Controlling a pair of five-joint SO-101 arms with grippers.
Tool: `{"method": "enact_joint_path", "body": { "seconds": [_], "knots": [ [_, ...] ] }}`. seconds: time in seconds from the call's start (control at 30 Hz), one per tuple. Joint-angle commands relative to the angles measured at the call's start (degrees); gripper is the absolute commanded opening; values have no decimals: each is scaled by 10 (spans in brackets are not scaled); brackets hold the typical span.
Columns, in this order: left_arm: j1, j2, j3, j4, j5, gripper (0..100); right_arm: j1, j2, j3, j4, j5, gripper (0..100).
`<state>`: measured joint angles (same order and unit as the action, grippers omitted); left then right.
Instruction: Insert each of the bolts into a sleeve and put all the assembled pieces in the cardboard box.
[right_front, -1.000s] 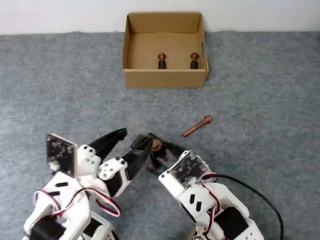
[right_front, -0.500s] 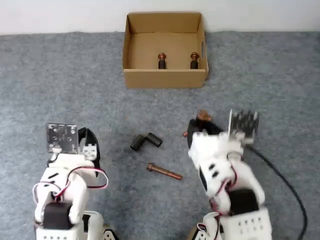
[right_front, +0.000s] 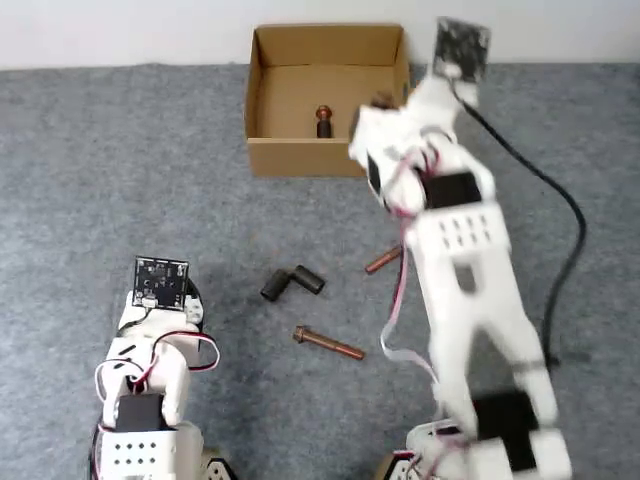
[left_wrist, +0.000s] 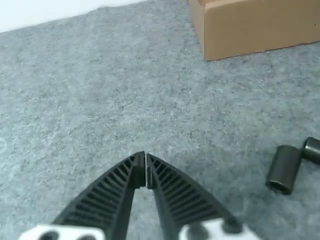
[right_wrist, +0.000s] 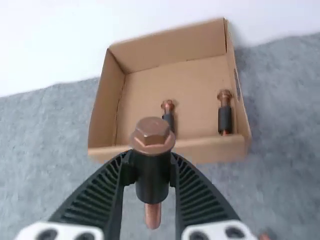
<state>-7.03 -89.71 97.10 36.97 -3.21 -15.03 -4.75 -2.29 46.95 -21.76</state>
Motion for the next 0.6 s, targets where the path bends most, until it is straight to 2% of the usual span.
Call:
{"method": "enact_joint_path", "body": {
  "seconds": [0.0, 0.23, 0.4, 0.57],
  "knots": [
    [-5, -4, -3, -18, 6, 5, 6, 116, -171, -20, 25, 8],
    [-5, -4, -3, -5, 85, 5, 6, 342, -389, -101, 40, 9],
    [-5, -4, -3, 21, 131, 5, 3, 485, -511, -113, 113, 9],
    [-5, -4, -3, 38, 199, 5, 15, 613, -593, -94, 155, 9]
  ]
}}
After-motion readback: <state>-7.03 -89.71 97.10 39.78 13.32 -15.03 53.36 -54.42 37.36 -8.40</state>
